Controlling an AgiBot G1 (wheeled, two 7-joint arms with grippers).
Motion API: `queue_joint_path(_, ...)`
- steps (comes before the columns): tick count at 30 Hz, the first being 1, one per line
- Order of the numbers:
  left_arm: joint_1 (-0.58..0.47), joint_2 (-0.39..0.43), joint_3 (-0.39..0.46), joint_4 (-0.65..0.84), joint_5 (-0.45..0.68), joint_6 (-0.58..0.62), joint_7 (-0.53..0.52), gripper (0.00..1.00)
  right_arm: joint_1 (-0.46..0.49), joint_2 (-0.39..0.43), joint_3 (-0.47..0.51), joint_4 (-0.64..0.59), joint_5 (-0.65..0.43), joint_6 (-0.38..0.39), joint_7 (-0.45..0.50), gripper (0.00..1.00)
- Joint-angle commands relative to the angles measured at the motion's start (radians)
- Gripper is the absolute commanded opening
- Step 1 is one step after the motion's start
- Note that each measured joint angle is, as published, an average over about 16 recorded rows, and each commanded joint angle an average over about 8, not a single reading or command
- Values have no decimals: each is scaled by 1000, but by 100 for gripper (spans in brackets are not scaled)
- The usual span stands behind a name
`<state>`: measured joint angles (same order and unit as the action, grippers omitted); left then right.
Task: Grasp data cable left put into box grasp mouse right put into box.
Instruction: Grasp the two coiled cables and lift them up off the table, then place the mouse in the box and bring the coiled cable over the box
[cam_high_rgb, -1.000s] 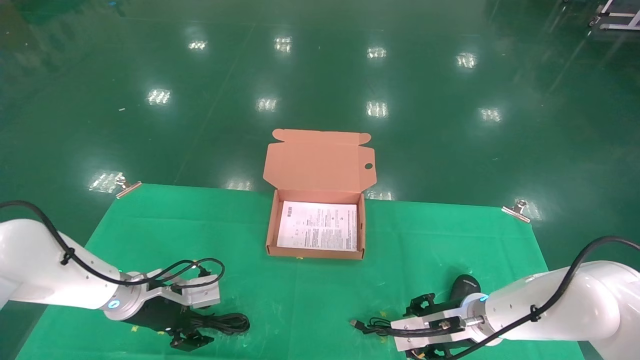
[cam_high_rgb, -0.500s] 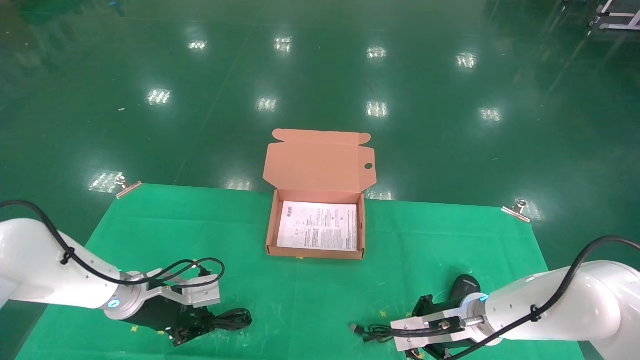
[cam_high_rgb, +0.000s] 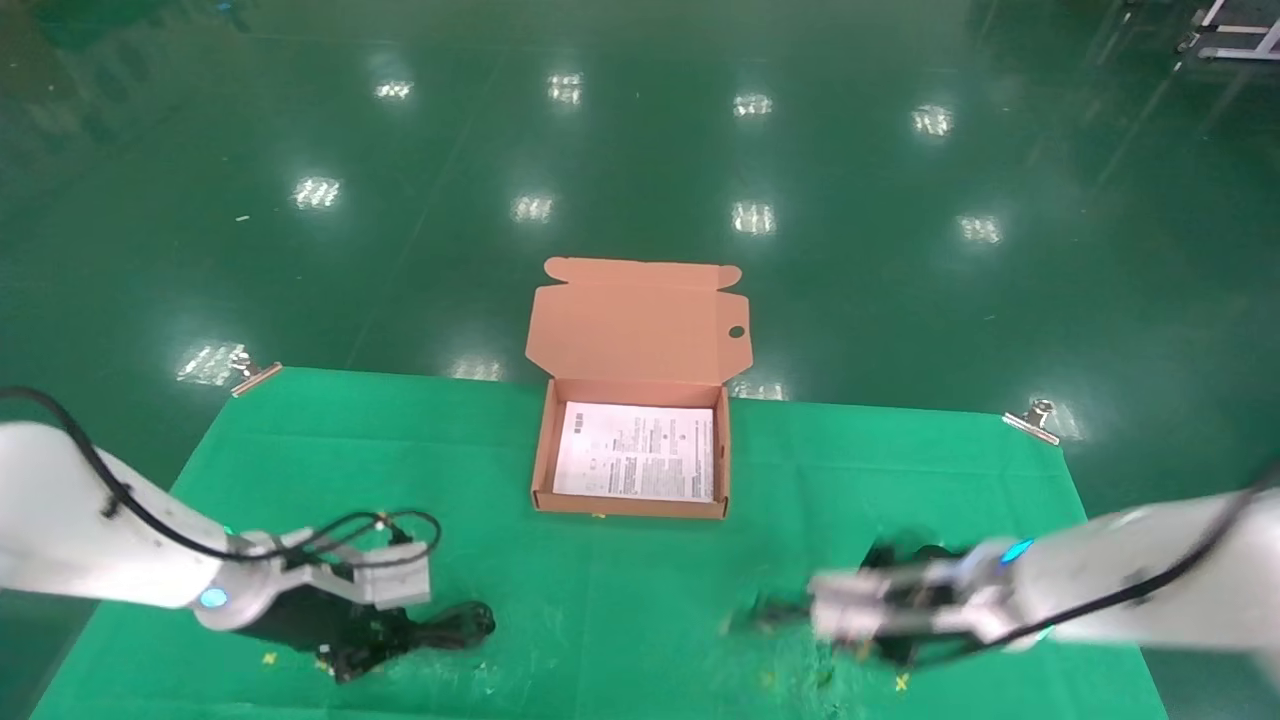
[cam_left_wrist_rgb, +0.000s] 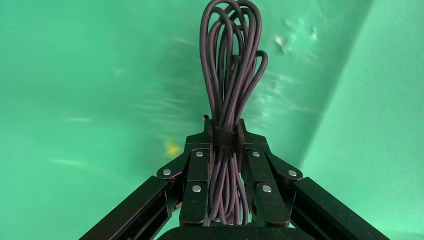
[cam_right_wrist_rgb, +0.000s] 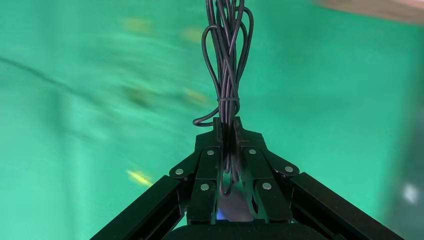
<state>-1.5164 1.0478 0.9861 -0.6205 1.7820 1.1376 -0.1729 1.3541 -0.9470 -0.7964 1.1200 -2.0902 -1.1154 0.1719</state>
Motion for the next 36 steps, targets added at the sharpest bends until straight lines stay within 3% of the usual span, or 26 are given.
queue_joint_path(1, -14, -15, -2, -22, 0, 10, 4, 0, 15, 39, 26, 37, 11, -2, 41, 0)
queue_joint_path(6, -68, -78, -24, -161, 9, 0, -30, 0, 97, 77, 85, 121, -13, 27, 123, 0)
queue_joint_path(12, -122, -116, -45, -332, 61, -59, -99, 0, 209, 11, 124, 124, -25, 88, 142, 0)
queue_joint_path(18, -166, -97, -60, -446, 132, -141, -164, 0, 320, -128, 142, 18, 1, 174, 100, 0)
queue_joint_path(25, -212, -55, -82, -476, 202, -233, -218, 0, 427, -278, 142, -163, 29, 252, 14, 0)
queue_joint_path(36, -236, -51, -86, -491, 278, -262, -284, 0, 475, -350, 138, -264, 57, 265, -41, 0)
